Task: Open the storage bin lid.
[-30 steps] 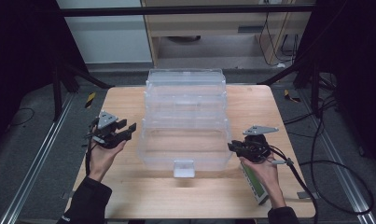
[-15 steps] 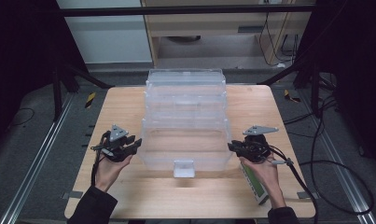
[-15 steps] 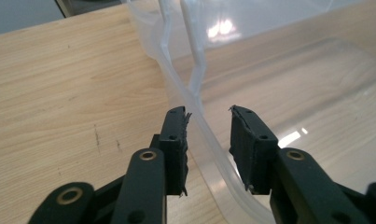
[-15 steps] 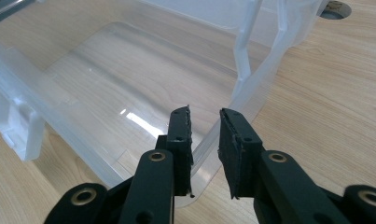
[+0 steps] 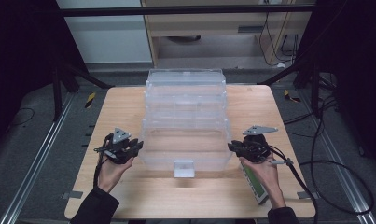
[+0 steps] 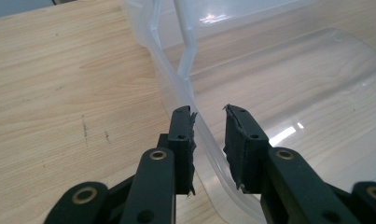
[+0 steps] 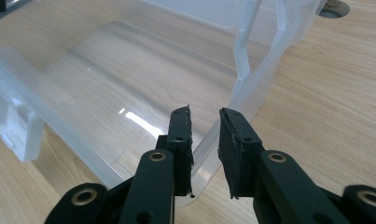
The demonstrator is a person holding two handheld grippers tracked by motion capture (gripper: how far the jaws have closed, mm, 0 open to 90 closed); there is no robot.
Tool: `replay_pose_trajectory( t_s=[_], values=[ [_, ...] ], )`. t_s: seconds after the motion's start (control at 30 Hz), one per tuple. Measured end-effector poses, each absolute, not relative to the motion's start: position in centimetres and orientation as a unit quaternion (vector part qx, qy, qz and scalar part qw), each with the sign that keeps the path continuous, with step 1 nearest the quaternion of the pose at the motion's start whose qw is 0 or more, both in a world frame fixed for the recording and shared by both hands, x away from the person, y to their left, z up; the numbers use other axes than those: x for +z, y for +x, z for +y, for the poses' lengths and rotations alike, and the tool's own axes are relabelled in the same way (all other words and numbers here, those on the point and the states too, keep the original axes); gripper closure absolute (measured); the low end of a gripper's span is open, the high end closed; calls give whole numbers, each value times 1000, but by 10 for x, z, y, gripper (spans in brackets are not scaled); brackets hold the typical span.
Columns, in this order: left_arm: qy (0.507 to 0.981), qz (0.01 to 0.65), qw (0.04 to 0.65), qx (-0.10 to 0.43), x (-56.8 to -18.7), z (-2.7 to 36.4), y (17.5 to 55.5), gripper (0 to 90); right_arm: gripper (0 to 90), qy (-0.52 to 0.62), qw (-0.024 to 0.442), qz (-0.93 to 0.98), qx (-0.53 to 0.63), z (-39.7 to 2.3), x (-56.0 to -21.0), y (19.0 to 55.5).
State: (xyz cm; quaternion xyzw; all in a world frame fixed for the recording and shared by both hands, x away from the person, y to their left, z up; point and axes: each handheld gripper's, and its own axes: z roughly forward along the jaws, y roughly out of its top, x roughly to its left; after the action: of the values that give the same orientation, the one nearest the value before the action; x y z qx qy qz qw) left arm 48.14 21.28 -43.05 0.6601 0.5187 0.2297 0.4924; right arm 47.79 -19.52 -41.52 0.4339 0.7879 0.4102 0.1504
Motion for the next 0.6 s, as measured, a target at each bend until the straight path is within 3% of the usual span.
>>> replay_pose_trajectory(
  t_s=[0.6],
  values=[
    [654,521,495,235,-431,212,473,712,746,434,148,791,405,-194,-414,476]
  ],
)
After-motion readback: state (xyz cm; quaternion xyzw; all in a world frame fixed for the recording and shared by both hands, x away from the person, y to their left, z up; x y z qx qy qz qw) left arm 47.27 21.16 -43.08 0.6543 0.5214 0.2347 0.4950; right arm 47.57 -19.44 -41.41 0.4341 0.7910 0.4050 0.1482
